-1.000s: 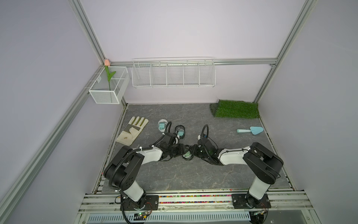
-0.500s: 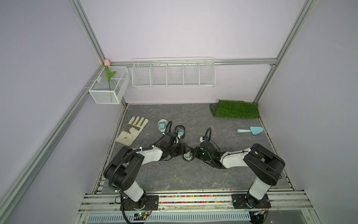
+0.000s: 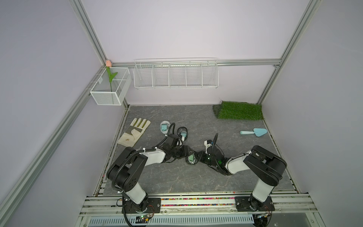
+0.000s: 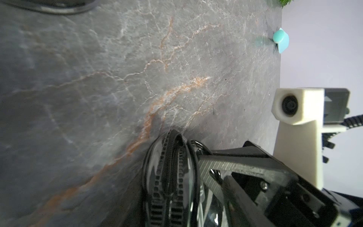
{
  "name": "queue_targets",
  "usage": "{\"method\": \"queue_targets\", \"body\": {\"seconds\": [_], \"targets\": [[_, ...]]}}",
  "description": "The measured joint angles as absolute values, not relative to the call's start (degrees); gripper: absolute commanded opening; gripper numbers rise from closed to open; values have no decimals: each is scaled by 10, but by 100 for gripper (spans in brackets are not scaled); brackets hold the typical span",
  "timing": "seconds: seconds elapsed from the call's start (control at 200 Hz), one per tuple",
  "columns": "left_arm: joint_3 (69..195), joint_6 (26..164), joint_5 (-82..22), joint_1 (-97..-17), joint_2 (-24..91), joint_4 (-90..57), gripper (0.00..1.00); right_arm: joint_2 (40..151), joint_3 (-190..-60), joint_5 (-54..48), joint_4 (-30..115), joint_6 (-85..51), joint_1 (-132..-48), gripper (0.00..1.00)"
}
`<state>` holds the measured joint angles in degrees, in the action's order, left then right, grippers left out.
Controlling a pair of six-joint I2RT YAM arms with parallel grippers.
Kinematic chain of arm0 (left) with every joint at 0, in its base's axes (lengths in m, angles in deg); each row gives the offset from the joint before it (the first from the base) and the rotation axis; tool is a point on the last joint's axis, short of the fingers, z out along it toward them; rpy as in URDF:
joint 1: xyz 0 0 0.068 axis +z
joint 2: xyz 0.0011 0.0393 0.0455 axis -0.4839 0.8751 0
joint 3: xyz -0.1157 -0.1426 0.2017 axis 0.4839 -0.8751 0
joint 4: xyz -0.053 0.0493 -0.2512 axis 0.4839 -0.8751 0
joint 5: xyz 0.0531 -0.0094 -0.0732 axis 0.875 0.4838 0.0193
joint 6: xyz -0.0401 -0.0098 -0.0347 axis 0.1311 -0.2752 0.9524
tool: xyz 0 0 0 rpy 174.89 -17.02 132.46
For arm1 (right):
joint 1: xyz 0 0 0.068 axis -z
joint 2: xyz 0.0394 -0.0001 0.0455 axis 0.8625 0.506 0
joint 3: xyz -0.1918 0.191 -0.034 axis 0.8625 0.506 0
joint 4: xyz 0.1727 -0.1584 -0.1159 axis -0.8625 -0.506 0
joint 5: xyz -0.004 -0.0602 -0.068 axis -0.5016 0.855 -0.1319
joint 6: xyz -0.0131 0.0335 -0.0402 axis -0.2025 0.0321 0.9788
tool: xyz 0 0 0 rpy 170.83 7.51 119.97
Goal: Pack away charging kits
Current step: Pick up the storage bag at the center of the board.
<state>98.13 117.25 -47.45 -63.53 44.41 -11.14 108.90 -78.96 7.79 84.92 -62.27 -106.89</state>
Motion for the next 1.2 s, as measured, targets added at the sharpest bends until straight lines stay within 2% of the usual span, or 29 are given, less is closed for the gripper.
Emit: {"method": "queue_targets", "body": {"seconds": [0.195,0.29,0.35,0.65,0.8,0.935,1.1,1.205], "targets": [[1006,1155,-479,-637,460,-149,56,1089,-801,84,829,-614,-1069,6],[1016,1148,-480,-637,466,-166,46,1088,-802,90,827,-608,-1070,6],[1019,1146,-481,-637,469,-174,44,1087,-802,95,825,-604,-1070,6],[1011,1154,-489,-639,434,-187,45,1083,-801,110,818,-595,-1074,6],[1006,1164,-489,-643,408,-190,56,1082,-801,116,815,-595,-1074,6],[1006,1163,-489,-646,403,-196,59,1081,-802,119,812,-594,-1076,6],[1010,1159,-491,-646,419,-204,43,1077,-804,126,802,-592,-1079,6],[1012,1158,-492,-646,431,-210,40,1073,-806,130,792,-591,-1080,6]]}}
